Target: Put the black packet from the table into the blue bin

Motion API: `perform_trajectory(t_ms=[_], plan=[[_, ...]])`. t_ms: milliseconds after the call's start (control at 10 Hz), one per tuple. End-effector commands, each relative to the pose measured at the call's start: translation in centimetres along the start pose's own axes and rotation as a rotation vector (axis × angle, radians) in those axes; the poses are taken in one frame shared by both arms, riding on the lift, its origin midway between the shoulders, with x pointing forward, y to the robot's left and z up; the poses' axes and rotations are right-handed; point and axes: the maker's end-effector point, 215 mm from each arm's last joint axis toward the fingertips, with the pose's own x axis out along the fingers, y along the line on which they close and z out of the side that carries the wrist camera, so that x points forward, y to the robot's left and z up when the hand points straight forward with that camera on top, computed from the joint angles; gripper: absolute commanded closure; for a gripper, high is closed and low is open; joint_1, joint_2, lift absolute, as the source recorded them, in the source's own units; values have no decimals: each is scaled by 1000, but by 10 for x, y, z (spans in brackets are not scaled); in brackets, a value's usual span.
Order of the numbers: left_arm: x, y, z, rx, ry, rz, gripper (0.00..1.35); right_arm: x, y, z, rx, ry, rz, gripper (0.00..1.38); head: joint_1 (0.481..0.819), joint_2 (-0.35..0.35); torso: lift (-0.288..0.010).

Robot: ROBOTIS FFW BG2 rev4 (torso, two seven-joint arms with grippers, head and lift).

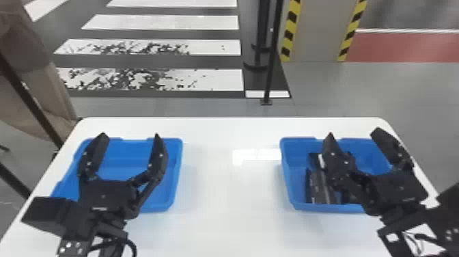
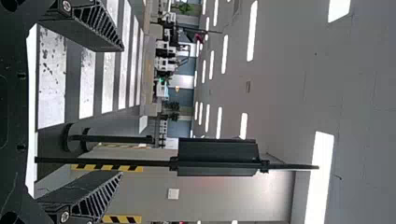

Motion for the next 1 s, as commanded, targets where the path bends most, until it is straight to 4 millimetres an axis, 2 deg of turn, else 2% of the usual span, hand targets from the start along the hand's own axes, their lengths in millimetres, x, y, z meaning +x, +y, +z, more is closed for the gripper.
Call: perform_trajectory(t_ms=[0,900], plan=[[0,0,0,0,0,-1,88,0,0,0,0,0,0,94,695,7,-110],[-2,2,0,2,0,3,88,-1,0,-2,5,9,-2,94,695,10,-110]])
